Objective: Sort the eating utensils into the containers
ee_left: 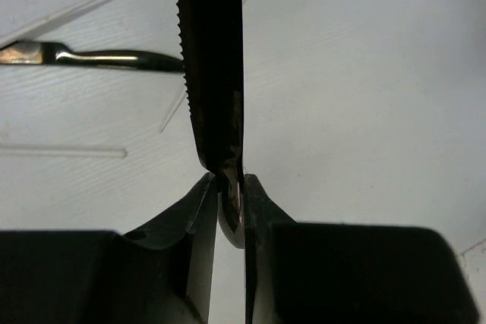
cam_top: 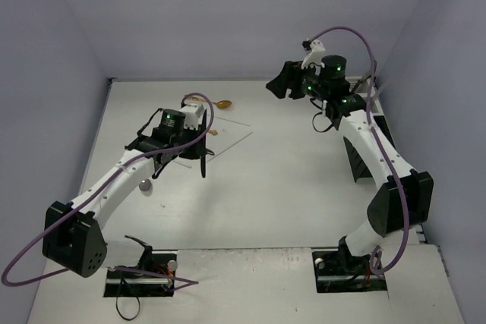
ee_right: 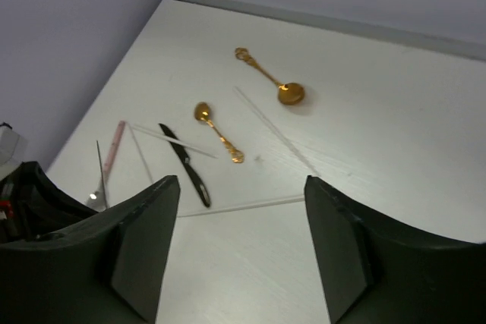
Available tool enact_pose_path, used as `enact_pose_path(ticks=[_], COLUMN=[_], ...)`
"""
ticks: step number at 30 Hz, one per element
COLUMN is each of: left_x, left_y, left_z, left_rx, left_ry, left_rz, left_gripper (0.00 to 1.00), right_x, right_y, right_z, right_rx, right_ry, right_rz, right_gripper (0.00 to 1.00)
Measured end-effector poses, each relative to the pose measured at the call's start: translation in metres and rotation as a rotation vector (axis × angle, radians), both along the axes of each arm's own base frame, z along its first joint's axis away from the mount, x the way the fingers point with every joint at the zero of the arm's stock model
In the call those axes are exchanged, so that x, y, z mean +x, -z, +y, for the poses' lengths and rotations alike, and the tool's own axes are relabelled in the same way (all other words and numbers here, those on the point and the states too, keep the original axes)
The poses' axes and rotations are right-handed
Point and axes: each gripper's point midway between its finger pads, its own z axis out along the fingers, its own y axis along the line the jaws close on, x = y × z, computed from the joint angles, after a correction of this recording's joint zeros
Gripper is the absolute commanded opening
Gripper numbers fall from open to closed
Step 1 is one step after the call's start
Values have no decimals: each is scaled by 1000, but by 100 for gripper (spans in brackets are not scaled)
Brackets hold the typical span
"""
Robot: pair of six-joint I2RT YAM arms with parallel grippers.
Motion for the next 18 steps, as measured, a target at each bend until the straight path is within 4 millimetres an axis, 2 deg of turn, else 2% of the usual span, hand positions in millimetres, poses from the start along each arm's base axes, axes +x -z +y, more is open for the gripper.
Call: enact_pose_path(ticks=[3,7,10,14,18], left_x=[3,2,3,5,6], left_y=[-13,-26,-36,-45,-44], left_z=[-12,-24,-32,-40,-42], left_rx=[-37,-64,-84,-102,-104], left_ry=[42,80,100,118,119], left_rz=[-37,-65,-84,-101,-95], left_gripper=[0,0,0,0,0], right_x=[0,-3,-14,-30,-42], right_y=[16,42,54,56,52], right_z=[22,49,71,95,112], right_rx=[45,64,61,55,56], right_ry=[-6,-20,-57,-115,-163], right_rz=[88,187,228,235,229], right_gripper=[81,80,77,73,71])
